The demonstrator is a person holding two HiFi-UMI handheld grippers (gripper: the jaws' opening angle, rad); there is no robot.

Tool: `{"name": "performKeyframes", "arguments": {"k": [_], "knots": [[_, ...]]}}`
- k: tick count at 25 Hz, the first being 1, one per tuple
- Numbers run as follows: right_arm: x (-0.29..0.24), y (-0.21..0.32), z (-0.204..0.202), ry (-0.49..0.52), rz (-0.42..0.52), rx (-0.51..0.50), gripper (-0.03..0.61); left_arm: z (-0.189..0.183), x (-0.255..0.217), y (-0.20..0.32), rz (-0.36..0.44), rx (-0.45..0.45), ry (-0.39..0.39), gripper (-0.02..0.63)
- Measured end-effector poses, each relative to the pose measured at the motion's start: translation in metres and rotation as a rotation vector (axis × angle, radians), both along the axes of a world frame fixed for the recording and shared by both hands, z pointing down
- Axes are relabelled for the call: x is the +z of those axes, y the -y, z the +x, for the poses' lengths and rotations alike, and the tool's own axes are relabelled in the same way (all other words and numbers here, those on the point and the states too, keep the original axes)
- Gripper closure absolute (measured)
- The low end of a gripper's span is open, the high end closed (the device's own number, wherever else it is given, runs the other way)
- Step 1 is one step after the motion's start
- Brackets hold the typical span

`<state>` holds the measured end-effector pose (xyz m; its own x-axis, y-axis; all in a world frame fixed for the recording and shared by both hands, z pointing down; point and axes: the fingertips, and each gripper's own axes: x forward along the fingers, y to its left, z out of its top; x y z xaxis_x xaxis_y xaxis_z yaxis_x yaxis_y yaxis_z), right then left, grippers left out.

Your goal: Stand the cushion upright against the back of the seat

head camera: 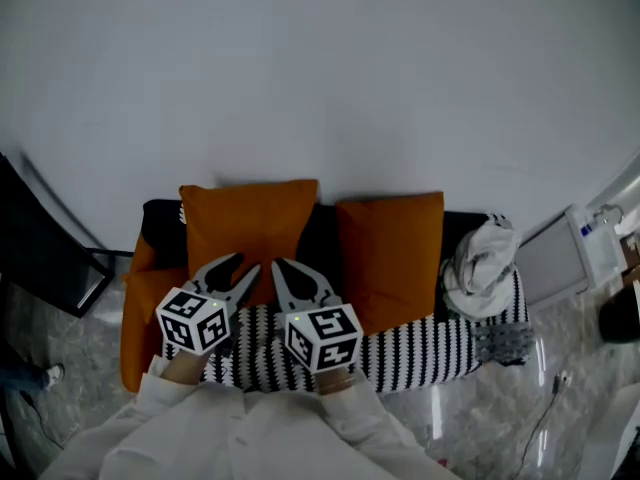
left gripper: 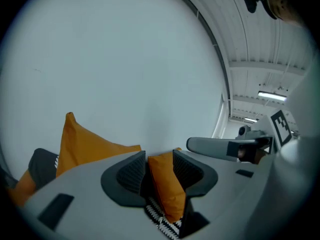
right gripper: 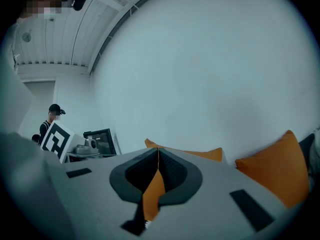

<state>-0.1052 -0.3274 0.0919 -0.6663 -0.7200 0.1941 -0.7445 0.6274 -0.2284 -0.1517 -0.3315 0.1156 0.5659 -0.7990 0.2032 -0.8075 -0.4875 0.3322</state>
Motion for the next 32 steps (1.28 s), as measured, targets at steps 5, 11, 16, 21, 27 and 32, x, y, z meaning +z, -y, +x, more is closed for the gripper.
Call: {"name": "performKeyframes", "arguments": {"k": [5, 11, 16, 21, 27, 32], "knots": [[0.005, -0.013, 0.002, 0.012, -0.006, -0.018, 0.565, 0.003, -0.014, -0.015, 0.054, -0.032, 0.012, 0.508], [-0.003, -0.023, 0.004, 0.010, 0.019, -0.043, 0.566, 0.002, -0.029, -0.031, 0.102, -0.079, 0.024, 0.597], [-0.001, -0.029, 0.008, -0.016, 0.019, -0.039, 0.566, 0.014, -0.027, -0.042, 0.069, -0.048, -0.007, 0.606], [-0.006, -0.036, 0.007, 0.002, 0.026, -0.034, 0.566, 0.022, -0.020, -0.053, 0.037, -0.002, -0.040, 0.606], [-0.003, -0.044, 0.004, 0.011, 0.006, -0.052, 0.566, 0.019, -0.014, -0.056, 0.011, -0.013, -0.049, 0.606], [0.010, -0.050, 0.005, -0.051, -0.016, -0.064, 0.566, 0.022, -0.006, -0.056, 0.001, -0.016, -0.028, 0.606]]}}
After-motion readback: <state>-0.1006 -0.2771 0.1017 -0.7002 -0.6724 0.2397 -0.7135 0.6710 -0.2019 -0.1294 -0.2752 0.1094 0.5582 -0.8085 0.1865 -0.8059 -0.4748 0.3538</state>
